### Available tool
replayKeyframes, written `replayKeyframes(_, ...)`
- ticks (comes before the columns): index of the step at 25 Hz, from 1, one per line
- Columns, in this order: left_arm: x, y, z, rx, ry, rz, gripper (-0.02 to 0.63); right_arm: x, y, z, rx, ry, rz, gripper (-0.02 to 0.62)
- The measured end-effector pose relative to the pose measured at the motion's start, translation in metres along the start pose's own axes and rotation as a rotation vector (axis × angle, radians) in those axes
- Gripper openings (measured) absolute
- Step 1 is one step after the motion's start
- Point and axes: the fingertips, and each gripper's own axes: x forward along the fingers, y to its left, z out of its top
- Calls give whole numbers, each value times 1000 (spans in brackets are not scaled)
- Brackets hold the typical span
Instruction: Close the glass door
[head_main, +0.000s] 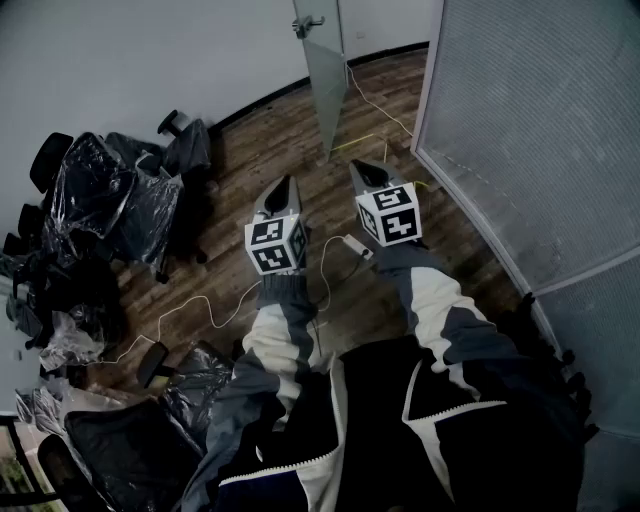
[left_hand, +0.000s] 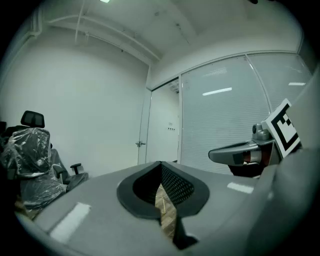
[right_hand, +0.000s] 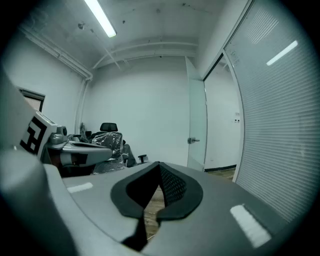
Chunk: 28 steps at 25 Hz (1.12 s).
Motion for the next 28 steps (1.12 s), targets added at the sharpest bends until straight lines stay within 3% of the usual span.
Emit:
replayKeyframes(12,-2,-4,-6,7,-4,-29,-1,1,18,0,-20,-12,32,2)
replayKeyframes(28,-4,26,-9,-13,-15,8,-2,20,35,2,-40,-6,66,5)
